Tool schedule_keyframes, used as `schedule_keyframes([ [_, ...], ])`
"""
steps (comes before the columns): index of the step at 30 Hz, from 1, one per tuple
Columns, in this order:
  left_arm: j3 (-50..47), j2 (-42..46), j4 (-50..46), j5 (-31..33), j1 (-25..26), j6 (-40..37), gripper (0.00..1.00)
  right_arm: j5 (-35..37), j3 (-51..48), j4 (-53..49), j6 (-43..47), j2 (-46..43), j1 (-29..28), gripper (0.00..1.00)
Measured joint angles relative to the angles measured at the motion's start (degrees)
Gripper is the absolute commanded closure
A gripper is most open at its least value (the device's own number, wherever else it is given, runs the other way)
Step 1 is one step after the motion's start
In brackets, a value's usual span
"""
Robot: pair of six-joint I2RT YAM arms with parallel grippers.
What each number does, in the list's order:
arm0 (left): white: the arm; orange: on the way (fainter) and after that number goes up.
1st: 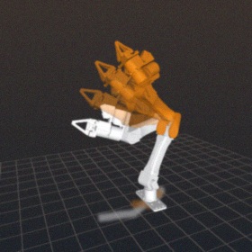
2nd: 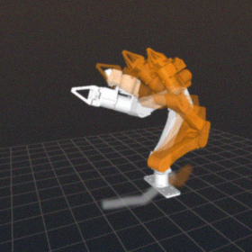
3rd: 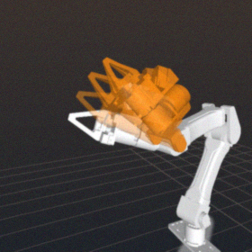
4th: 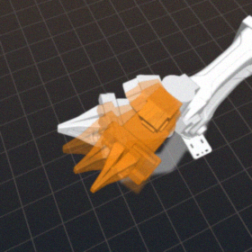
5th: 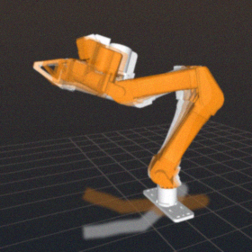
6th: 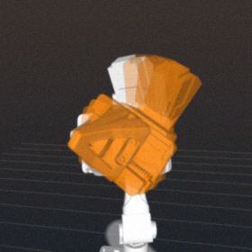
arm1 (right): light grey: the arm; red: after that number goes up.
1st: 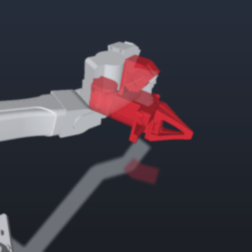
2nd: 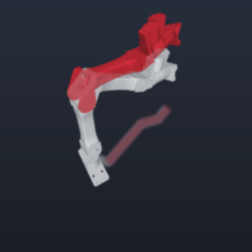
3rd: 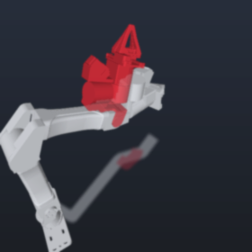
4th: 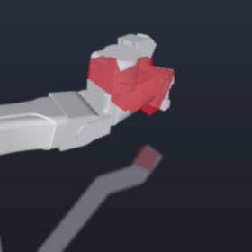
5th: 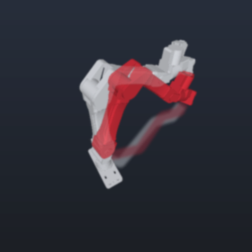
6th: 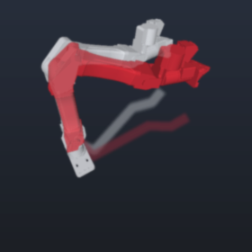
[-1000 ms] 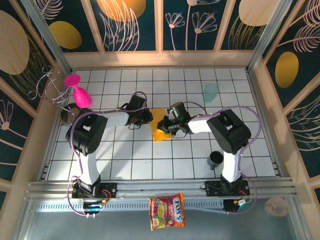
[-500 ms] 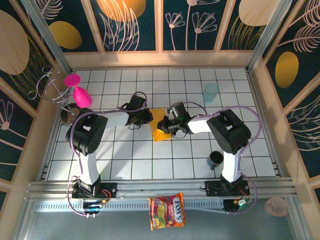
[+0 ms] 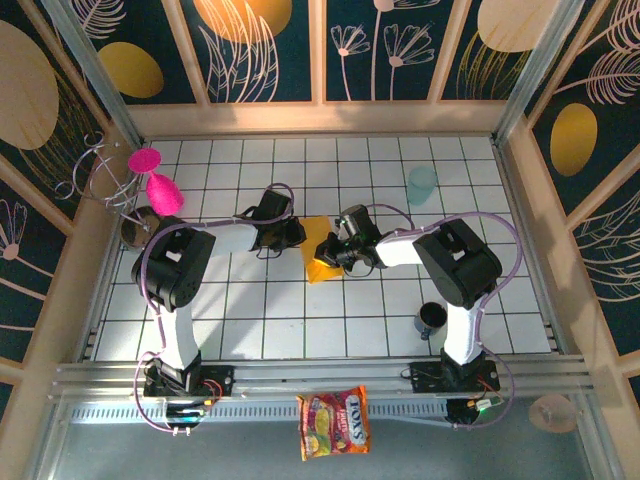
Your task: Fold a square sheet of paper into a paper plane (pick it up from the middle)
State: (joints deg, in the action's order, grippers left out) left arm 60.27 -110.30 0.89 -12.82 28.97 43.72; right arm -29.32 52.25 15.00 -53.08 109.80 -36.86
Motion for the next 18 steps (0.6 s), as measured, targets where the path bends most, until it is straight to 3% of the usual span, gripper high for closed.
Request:
schedule_keyframes([
  [8, 0.00, 1.57, -1.57, 1.05, 0.00, 0.31, 0.80, -0.11, 0.02, -0.17, -0.11, 0.07, 0.00, 0.83],
  [18, -2.84, 12.46, -1.99, 6.34, -1.95, 2.89, 0.75, -0.74, 1.05, -0.17, -1.27, 0.07, 0.00, 0.66],
])
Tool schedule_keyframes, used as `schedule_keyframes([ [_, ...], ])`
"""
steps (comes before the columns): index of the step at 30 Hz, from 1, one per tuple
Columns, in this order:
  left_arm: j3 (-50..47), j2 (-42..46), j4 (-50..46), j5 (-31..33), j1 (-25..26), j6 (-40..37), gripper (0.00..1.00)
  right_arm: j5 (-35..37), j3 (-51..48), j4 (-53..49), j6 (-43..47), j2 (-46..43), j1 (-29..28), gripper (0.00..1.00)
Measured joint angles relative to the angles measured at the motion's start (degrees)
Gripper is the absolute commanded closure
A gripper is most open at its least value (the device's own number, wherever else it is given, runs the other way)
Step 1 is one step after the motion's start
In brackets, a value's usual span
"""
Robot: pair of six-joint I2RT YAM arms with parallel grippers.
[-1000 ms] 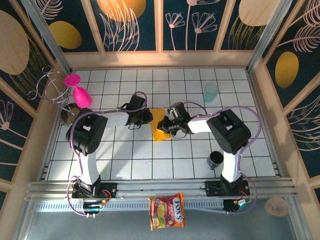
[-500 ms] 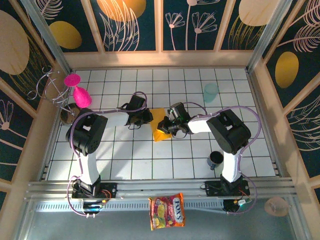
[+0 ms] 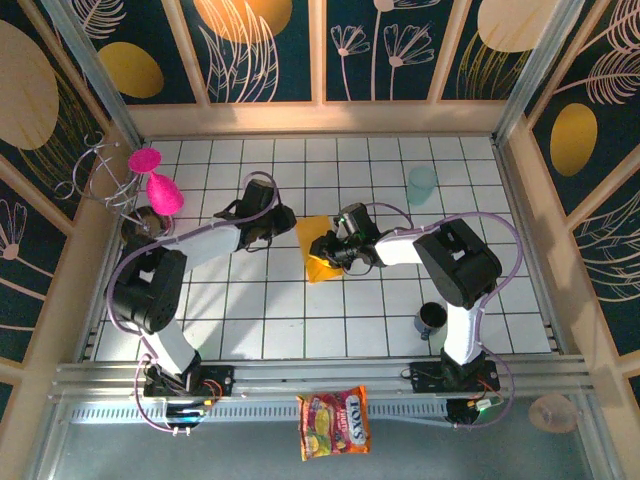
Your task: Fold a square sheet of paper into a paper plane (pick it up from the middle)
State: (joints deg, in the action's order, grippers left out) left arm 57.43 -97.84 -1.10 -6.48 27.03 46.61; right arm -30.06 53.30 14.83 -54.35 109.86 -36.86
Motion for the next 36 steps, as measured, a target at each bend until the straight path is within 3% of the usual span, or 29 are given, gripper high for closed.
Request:
schedule_keyframes([
  [6, -5.11, 4.02, 0.48, 1.14, -0.24, 1.81, 0.72, -0.44, 0.39, 0.48, -0.04, 0.00, -0.07, 0.58],
  [20, -11.85, 6.36, 5.86, -5.22, -0.11, 5.68, 0.71, -0.63, 0.46, 0.94, -0.02, -0.09, -0.13, 0.54],
  [30, -12.96, 4.85, 11.02, -8.70, 3.96, 9.03, 0.96, 1.60, 0.46, -1.79, 0.55, 0.07, -0.26, 0.82],
  [36, -12.66, 0.79, 11.61, -9.77, 6.03, 9.49, 1.00, 2.62, 0.46, -2.82, 0.26, 0.35, -0.26, 0.94],
])
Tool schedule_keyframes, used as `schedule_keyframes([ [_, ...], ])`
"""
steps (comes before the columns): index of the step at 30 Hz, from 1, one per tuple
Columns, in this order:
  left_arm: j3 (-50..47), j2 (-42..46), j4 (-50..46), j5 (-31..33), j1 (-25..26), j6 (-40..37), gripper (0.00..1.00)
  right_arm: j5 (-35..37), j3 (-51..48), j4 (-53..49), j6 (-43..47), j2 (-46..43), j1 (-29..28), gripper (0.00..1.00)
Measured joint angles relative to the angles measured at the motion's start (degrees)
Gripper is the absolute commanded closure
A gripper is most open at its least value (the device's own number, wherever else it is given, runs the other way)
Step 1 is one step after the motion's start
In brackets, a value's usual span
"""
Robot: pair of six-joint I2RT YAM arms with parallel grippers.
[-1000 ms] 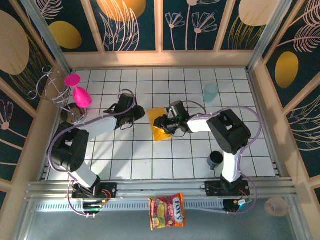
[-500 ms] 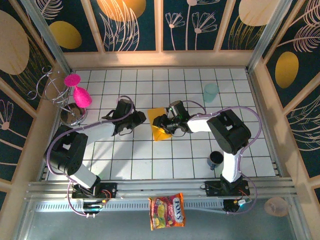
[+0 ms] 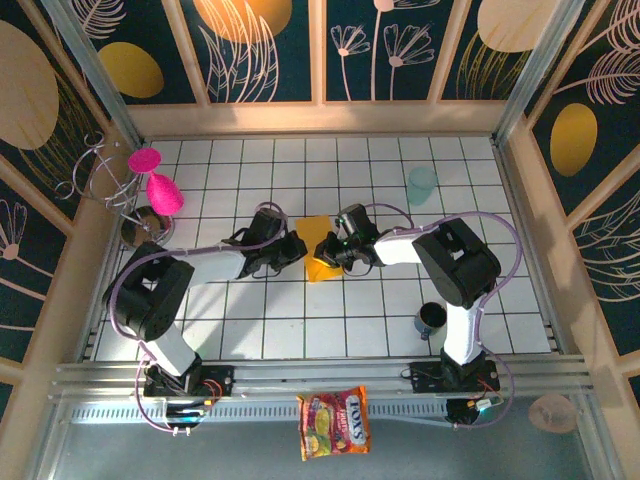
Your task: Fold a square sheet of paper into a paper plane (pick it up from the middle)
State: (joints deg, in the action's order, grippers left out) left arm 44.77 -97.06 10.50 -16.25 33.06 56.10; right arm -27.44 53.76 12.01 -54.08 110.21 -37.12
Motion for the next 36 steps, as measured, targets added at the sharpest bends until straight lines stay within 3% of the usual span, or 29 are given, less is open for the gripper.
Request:
schedule_keyframes([
  [22, 4.46, -7.28, -2.14, 2.43, 0.39, -0.98, 1.00, 0.20, 0.00, -0.04, 0.15, -0.31, 0.00, 0.94],
  [36, 6.84, -8.41, -4.37, 3.26, 0.39, -3.96, 1.00, 2.62, 4.83, -3.58, 8.24, -2.21, 0.15, 0.95],
])
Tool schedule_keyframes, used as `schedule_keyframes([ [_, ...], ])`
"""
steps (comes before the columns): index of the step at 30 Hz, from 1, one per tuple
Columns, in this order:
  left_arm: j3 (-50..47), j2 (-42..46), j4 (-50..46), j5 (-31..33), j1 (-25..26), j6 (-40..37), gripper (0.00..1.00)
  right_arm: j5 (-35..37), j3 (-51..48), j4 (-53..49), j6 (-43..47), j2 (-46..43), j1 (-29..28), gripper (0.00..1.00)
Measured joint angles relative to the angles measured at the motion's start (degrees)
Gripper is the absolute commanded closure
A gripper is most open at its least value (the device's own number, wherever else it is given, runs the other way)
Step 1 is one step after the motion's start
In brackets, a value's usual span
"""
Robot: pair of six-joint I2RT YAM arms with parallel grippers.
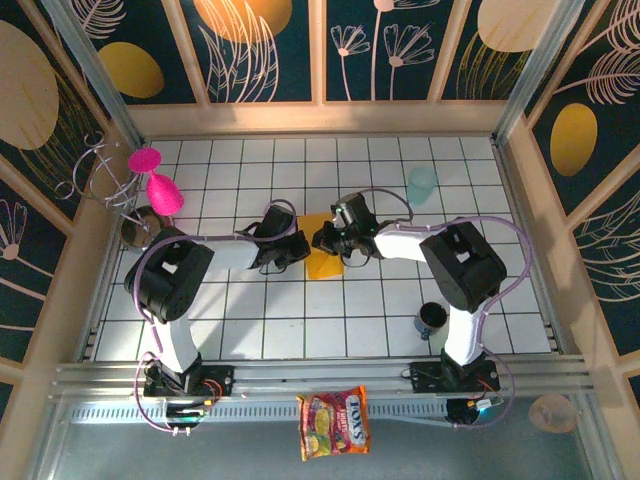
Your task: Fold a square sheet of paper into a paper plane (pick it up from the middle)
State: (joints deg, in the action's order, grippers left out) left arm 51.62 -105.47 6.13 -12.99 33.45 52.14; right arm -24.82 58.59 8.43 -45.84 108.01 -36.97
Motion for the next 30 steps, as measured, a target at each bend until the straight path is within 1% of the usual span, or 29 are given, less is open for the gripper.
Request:
schedule_keyframes([
  [10, 0.68, -0.02, -1.36, 0.61, 0.20, -1.51, 1.00, 1.22, 0.63, -2.21, 2.64, 2.69, 2.49, 0.95],
  [21, 2.01, -0.02, -4.15, 2.14, 0.33, -3.76, 1.00, 1.33, 0.44, -2.49, 6.51, 3.30, 4.83, 0.95],
  [27, 2.49, -0.09, -5.07, 2.58, 0.33, -4.24, 1.00, 1.42, 0.00, -2.29, 8.37, 2.97, 5.75, 0.95],
  [30, 2.69, -0.15, -5.38, 2.62, 0.33, -4.55, 1.00, 1.51, -0.87, -2.29, 9.55, 1.20, 5.86, 0.95],
])
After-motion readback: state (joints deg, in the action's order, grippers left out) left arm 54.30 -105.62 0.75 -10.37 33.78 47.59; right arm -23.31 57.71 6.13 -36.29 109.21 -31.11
